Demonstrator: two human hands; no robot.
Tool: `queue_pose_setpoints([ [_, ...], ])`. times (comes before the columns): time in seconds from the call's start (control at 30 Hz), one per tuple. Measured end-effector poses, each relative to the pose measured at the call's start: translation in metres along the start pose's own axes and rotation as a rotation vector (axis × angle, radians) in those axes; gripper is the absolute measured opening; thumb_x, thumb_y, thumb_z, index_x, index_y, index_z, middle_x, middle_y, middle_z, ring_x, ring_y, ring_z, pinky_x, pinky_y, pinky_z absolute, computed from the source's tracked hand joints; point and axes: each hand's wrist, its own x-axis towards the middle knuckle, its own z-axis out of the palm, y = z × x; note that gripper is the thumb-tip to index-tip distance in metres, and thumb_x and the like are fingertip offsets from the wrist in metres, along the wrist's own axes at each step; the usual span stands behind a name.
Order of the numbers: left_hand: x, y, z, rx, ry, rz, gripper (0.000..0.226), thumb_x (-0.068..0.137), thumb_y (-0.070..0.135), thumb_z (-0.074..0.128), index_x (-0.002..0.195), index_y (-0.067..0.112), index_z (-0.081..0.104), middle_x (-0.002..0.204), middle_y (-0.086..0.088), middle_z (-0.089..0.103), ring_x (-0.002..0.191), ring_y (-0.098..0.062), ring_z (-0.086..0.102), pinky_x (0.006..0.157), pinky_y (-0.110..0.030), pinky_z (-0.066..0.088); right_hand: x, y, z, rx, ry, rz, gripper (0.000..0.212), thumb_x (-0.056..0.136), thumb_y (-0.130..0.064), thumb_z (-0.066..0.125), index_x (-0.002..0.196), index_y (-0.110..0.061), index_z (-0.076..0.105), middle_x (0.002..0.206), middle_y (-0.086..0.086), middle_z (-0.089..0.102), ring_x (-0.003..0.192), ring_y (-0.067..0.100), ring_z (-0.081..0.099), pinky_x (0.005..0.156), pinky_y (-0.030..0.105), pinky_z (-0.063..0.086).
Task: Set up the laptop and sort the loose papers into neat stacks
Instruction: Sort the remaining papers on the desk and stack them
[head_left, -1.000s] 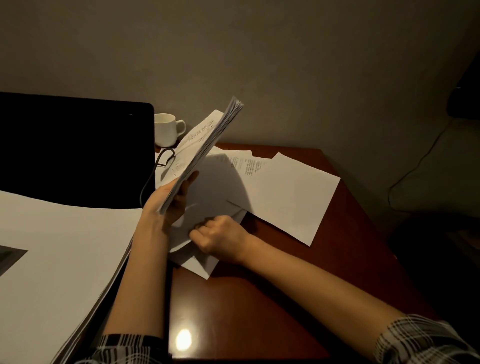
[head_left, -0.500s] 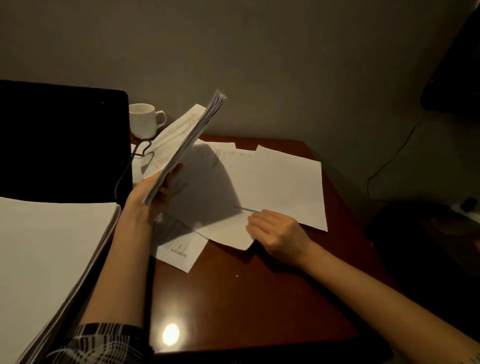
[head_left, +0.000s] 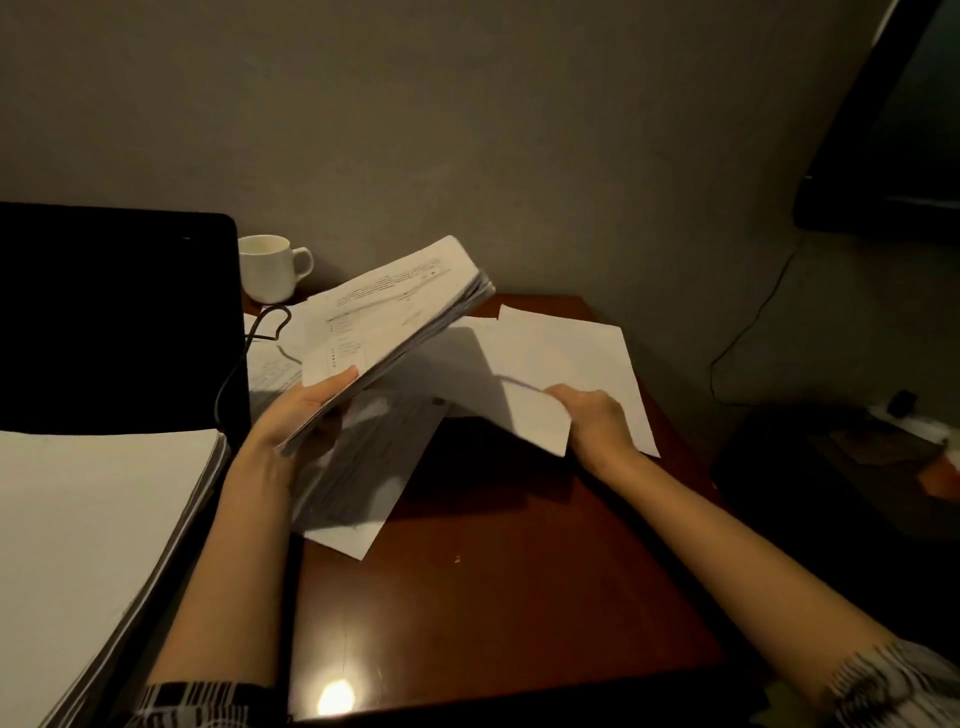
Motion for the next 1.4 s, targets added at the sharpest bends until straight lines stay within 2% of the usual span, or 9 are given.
queue_pose_setpoints([
  [0.1,0.001,-0.002,-0.006,0.046,-0.044,-0.026,0.037,0.095,0.021,0.05,0.123,-0.002,0.049,0.04,0.005,0.053,0.029,-0.003,0.049,0.031,-0.011,0.036,0.01,0.016,-0.01,0.276,0.175,0.198,0.019,0.092,-0.01,0.056,0.106,-0.007,0.069,0.104,0.013,0.068,0.097,0.026,0.06,0.074,0.028,0.041],
  [0.27,0.005,0.0,-0.009,0.221,-0.165,0.018,0.054,0.061,0.036,0.084,0.108,0.023,0.062,0.105,0.002,0.072,0.106,-0.024,0.064,0.087,-0.033,0.049,0.025,0.029,-0.037,0.407,0.342,0.58,0.026,0.096,-0.013,0.05,0.105,0.008,0.063,0.102,0.023,0.064,0.089,0.028,0.058,0.076,0.033,0.044],
  [0.37,0.006,0.002,-0.012,0.341,-0.176,-0.012,0.06,0.053,0.052,0.082,0.103,0.026,0.062,0.104,0.005,0.072,0.098,-0.018,0.066,0.091,-0.036,0.048,0.023,0.033,-0.047,0.407,0.386,0.527,0.017,0.09,0.002,0.051,0.1,0.005,0.064,0.089,0.016,0.062,0.084,0.029,0.056,0.072,0.026,0.035],
  [0.53,0.01,-0.001,-0.005,0.577,-0.15,-0.098,0.007,0.091,0.017,0.06,0.093,0.023,0.058,0.111,-0.003,0.065,0.085,-0.008,0.056,0.083,-0.027,0.038,0.019,0.02,-0.056,0.35,0.499,0.357,0.036,0.098,-0.008,0.044,0.063,-0.013,0.047,0.063,-0.002,0.046,0.061,0.011,0.045,0.053,0.015,0.034],
  [0.77,0.01,-0.012,0.012,0.316,-0.058,-0.187,0.046,0.103,0.031,0.034,0.144,0.011,0.035,0.149,-0.006,0.038,0.13,-0.024,0.043,0.109,-0.034,0.032,-0.009,0.006,-0.023,-0.042,0.262,-0.561,0.028,0.087,-0.013,0.051,0.102,-0.003,0.072,0.094,0.01,0.074,0.078,0.024,0.072,0.062,0.03,0.059],
  [0.87,0.013,-0.012,0.01,0.173,0.044,-0.178,0.054,0.101,0.048,0.027,0.131,0.011,0.051,0.132,-0.008,0.055,0.097,-0.019,0.059,0.08,-0.029,0.045,-0.021,0.009,-0.006,-0.07,0.151,-0.785,0.025,0.086,-0.018,0.055,0.096,-0.008,0.075,0.091,0.005,0.075,0.08,0.019,0.072,0.063,0.027,0.059],
  [1.03,0.017,-0.014,0.01,0.25,-0.029,-0.073,0.055,0.091,0.042,0.055,0.14,0.022,0.04,0.142,0.006,0.041,0.128,-0.015,0.04,0.113,-0.04,0.028,-0.024,0.012,0.0,-0.035,0.076,-0.835,0.023,0.073,-0.007,0.076,0.096,-0.008,0.075,0.09,0.006,0.075,0.078,0.02,0.072,0.061,0.03,0.06],
  [1.2,0.026,-0.023,0.01,0.53,-0.049,-0.165,0.024,0.088,0.01,0.064,0.111,0.011,0.057,0.121,-0.008,0.06,0.114,-0.028,0.055,0.106,-0.042,0.039,-0.016,0.001,-0.023,-0.06,-0.404,-0.426,0.062,0.092,0.001,0.053,0.142,-0.033,0.041,0.136,0.003,0.055,0.116,0.025,0.057,0.097,0.03,0.048],
  [1.4,0.026,-0.026,0.022,0.643,0.057,-0.131,0.026,0.093,0.015,0.058,0.119,0.008,0.056,0.112,-0.004,0.057,0.108,-0.025,0.052,0.098,-0.036,0.036,-0.01,-0.022,-0.07,-0.312,-0.517,-0.363,0.059,0.092,0.005,0.045,0.142,-0.026,0.043,0.135,0.006,0.051,0.118,0.024,0.052,0.089,0.025,0.045],
])
